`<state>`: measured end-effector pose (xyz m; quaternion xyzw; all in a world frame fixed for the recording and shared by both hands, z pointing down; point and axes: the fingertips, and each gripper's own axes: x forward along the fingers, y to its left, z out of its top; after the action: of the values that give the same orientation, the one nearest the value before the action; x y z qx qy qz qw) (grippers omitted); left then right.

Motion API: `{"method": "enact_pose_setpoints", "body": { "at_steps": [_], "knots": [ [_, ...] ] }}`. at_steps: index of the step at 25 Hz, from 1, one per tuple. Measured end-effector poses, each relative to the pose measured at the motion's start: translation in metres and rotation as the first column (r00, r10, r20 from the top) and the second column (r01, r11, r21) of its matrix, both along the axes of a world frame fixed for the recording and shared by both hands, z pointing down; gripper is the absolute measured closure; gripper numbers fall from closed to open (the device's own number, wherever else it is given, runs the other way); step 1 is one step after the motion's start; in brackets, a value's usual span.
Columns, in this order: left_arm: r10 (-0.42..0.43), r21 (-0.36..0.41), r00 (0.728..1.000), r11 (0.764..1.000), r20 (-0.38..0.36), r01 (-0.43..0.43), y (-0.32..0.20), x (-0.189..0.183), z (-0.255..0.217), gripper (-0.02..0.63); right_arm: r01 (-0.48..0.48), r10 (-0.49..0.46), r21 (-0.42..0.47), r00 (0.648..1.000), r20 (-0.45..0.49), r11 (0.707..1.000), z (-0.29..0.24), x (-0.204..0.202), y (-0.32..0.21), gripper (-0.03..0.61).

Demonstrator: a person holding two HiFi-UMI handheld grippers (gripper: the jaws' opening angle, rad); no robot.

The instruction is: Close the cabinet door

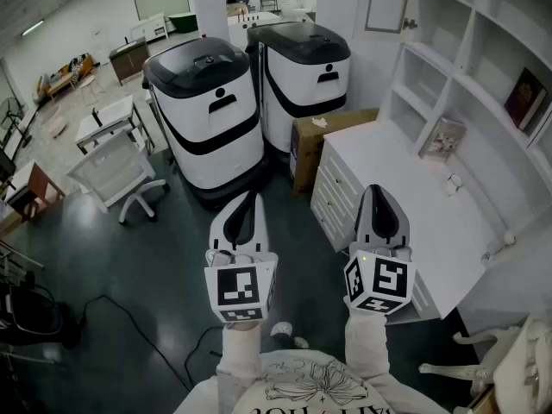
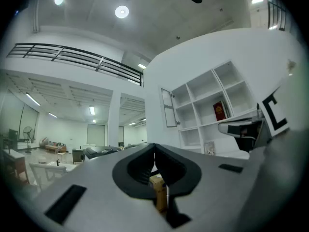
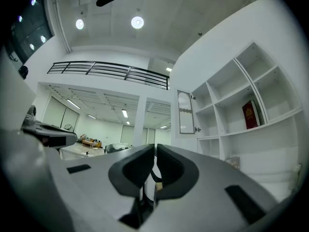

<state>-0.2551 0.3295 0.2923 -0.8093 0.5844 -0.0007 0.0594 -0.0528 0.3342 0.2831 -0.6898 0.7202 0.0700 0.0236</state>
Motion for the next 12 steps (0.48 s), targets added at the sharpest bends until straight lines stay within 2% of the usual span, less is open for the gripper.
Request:
{"method": "enact_pose_setpoints", "body": {
  "at_steps": [12],
  "knots": [
    [0.028,-0.004,1.0,1.0,-0.002,-0.028,-0.024,-0.005,0.002,0.609,-0.019,0.019,-0.008,1.0,0.005,1.0,0.004,-0.008,-0.022,0.561]
  ]
}}
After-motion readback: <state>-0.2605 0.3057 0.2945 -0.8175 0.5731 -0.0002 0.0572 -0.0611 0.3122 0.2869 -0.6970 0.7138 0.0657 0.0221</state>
